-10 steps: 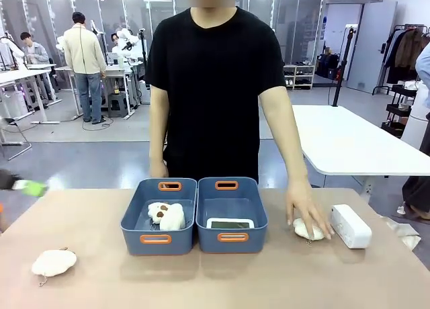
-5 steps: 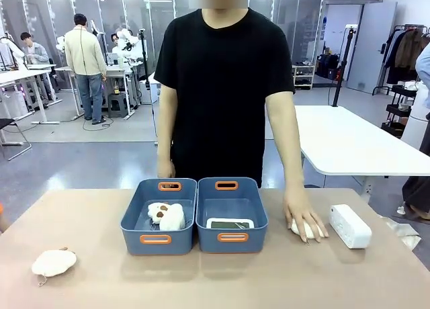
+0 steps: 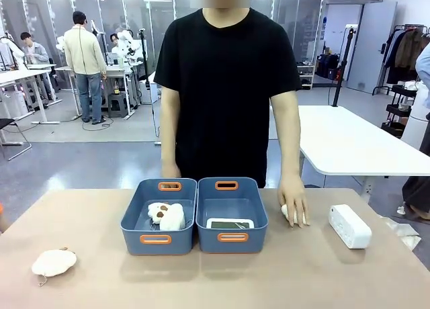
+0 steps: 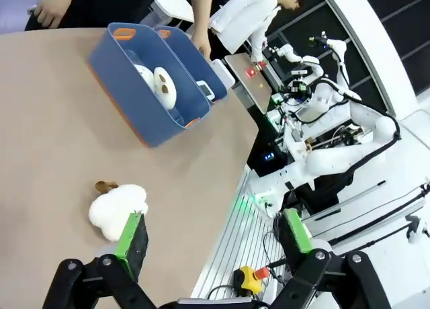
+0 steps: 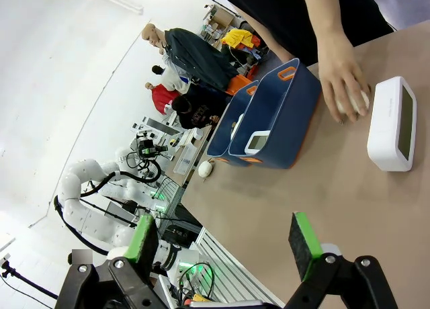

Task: Sort the digital clocks into the basket.
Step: Pick up the Digital clock from the table and place it into the empty Plastic storage basket.

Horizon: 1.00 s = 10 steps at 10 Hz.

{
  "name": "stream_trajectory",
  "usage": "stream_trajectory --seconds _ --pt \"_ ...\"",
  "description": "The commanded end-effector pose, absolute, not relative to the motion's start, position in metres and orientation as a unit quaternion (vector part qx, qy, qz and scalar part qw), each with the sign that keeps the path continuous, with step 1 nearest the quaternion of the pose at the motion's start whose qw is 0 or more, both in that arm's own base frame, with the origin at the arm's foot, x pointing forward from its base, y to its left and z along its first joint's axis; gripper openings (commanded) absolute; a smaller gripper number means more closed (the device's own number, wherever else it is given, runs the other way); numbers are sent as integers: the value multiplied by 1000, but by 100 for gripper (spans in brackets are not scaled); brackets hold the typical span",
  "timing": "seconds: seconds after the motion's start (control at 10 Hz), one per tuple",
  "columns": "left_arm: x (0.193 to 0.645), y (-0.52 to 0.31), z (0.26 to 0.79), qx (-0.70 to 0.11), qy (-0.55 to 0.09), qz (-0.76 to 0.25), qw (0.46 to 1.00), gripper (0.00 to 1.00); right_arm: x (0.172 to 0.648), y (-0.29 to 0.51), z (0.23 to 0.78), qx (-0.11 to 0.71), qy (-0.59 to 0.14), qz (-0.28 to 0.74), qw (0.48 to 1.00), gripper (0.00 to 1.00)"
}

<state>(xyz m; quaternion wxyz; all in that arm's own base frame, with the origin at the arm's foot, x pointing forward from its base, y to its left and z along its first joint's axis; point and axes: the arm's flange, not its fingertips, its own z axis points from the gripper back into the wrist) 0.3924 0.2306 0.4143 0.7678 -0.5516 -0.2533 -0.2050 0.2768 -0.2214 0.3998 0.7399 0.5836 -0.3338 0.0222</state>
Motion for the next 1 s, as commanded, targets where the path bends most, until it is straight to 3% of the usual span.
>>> stream_trajectory --seconds 0.0,0.7,0.9 --pt "384 225 422 -549 -247 -217 769 100 277 -221 402 586 -336 22 737 100" --pt "384 225 422 -549 -247 -217 769 100 277 -221 400 584 -334 22 740 100" --pt "384 225 422 -549 -247 -217 769 100 292 -191 420 414 -337 66 843 100"
